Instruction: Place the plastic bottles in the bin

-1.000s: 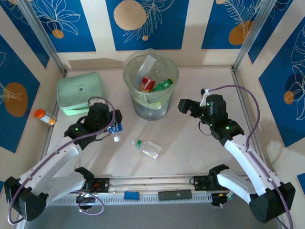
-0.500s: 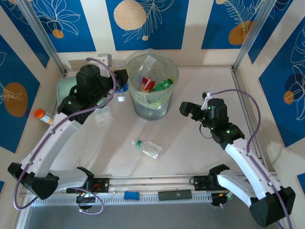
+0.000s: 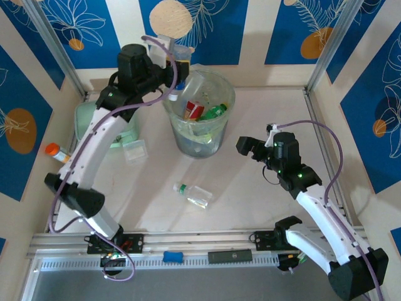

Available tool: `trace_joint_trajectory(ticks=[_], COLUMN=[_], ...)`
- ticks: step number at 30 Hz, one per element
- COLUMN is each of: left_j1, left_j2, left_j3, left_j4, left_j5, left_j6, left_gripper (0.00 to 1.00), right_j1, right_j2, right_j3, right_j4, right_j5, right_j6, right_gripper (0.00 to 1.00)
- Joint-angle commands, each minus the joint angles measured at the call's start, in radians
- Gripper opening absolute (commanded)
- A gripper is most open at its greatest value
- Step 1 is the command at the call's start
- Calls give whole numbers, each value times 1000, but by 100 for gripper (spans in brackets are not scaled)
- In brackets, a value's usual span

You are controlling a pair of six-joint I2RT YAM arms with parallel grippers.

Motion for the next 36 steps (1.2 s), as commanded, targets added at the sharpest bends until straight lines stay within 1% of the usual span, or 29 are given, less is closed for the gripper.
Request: trace_joint_trajectory(ticks=[1, 5, 9, 11, 13, 17, 19, 23, 27, 32, 33, 34, 35, 36], left_j1=[8, 5, -9, -22, -39, -69, -77, -88, -101, -103, -103, -104, -104, -104], left_j2=[82, 165, 235, 272, 301, 329, 345, 372, 392, 391, 390, 389, 387, 383], left_j3=[111, 155, 147, 146, 149, 161, 183, 216, 254, 263, 267, 270, 273, 277], left_j4=[-47, 39, 205, 270, 301, 234, 156, 31, -90, -165, -176, -186, -193, -199], left_j5=[176, 277, 373, 407, 411, 342, 301, 270, 224, 171, 165, 161, 158, 155], left_j6=[34, -117, -304, -389, -425, -369, -336, -313, -260, -221, -217, -215, -214, -215], left_gripper=[41, 39, 39, 38, 37, 38, 38, 40, 43, 46, 48, 52, 57, 67], right_j1=[-9, -13, -15, -16, -18, -20, -23, -33, -38, -39, -40, -40, -41, -40], right_j2=[-26, -36, -37, -38, -42, -63, -76, -90, -86, -87, -86, -86, -86, -87], right_j3=[-11, -9, -3, 1, 6, 4, -2, -12, -15, -15, -16, -16, -16, -15], right_j4=[-21, -31, -37, -43, -53, -69, -74, -73, -62, -59, -59, -59, -59, -59], right_j5=[-3, 1, -1, -3, 0, 11, 18, 17, 3, 0, -1, -3, -3, -5], right_j6=[12, 13, 13, 11, 8, 4, 3, 8, 13, 18, 17, 19, 20, 20], right_gripper=[99, 99, 99, 99, 99, 99, 99, 99, 99, 99, 99, 99, 99, 99])
